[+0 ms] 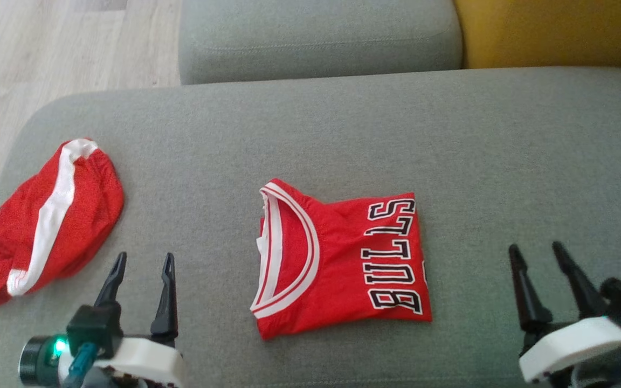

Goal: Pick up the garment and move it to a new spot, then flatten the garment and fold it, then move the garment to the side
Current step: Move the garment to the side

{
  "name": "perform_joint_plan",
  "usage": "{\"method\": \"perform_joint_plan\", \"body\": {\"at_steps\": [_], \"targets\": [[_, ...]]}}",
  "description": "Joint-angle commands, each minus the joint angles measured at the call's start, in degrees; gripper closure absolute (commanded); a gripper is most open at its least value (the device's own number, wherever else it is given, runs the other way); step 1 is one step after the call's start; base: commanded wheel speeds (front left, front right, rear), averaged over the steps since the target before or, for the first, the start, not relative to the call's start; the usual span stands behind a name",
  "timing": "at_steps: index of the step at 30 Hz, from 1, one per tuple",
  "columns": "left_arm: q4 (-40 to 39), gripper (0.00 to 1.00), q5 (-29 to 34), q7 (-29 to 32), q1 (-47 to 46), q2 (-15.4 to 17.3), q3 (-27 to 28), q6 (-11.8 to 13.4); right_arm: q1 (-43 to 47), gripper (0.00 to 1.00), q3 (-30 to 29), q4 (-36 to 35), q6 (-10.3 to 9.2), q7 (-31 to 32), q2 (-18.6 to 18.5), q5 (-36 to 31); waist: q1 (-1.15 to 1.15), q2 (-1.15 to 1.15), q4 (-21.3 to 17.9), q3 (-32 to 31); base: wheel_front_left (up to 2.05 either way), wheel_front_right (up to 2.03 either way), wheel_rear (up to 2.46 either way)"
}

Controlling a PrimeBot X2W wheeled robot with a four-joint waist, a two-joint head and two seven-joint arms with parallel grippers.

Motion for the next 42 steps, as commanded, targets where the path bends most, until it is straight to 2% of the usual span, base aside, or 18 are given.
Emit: {"method": "perform_joint_plan", "body": {"at_steps": [1, 7, 15, 20, 24, 25, 26, 27, 31, 36, 42], "targets": [[-2.31, 0.0, 0.6, -0.71, -4.4, 1.14, 1.96, 0.15, -2.03, 0.0, 1.94, -0.87, -0.04, 1.41, -1.01, 0.06, 0.0, 0.0, 0.8, 1.16, 0.0, 0.0, 0.0], [-2.67, 0.0, 1.04, -1.98, -7.61, 0.51, 1.49, -0.33, -5.1, 0.0, 4.56, 3.31, -0.04, 4.21, -1.9, 0.68, 0.0, 0.0, 2.94, 4.81, 0.0, 0.0, 0.0], [-1.14, 0.0, 1.63, -4.06, -13.94, -1.75, 0.26, -1.58, -13.35, 0.0, 7.21, 14.16, -0.04, 8.37, -3.06, 1.49, 0.0, 0.0, 7.85, 10.66, 0.0, 0.0, 0.0], [0.47, 0.0, 2.09, -4.92, -16.52, -3.29, -0.47, -2.38, -17.53, 0.0, 6.57, 21.86, -0.04, 11.81, -2.99, 1.77, 0.0, 0.0, 10.51, 12.35, 0.0, 0.0, 0.0], [1.25, 0.0, 2.39, -5.2, -17.01, -4.08, -0.49, -2.74, -19.18, 0.0, 7.4, 25.12, -0.04, 13.24, -2.8, 2.01, 0.0, 0.0, 11.39, 12.53, 0.0, 0.0, 0.0], [1.35, 0.0, 2.42, -5.23, -17.0, -4.22, -0.41, -2.81, -19.32, 0.39, 7.74, 25.54, -0.04, 13.56, -2.78, 2.23, 0.0, 0.0, 11.46, 12.56, 0.0, 0.0, 0.0], [1.39, 0.0, 2.43, -5.25, -16.95, -4.34, -0.29, -2.85, -19.39, 0.83, 8.12, 25.82, -0.04, 13.89, -2.85, 2.49, 0.0, 0.0, 11.43, 12.57, 0.0, 0.0, 0.0], [1.3, 0.0, 2.5, -5.26, -16.9, -4.45, -0.11, -2.88, -19.51, 1.0, 8.41, 25.83, -0.04, 13.9, -3.0, 2.72, 0.0, 0.0, 11.3, 12.61, 0.0, 0.0, 0.0], [0.92, 0.0, 2.86, -5.28, -16.59, -4.66, 0.71, -3.13, -20.06, 1.0, 9.62, 24.21, -0.04, 12.23, -4.48, 3.21, 0.0, 0.0, 9.68, 12.7, 0.0, 0.0, 0.0], [-0.02, 0.0, 3.75, -5.29, -16.46, -4.44, 1.52, -3.93, -20.78, 1.0, 10.07, 19.68, -0.04, 10.53, -8.77, 2.81, 0.0, 0.0, 4.27, 13.01, 0.0, 0.0, 0.0], [-0.82, 0.0, 4.68, -5.3, -17.47, -4.43, 1.31, -5.11, -22.94, 1.0, 7.04, 16.35, -0.04, 11.82, -15.56, 1.76, 0.0, 0.0, -2.99, 14.43, 0.0, 0.0, 0.0]]}}
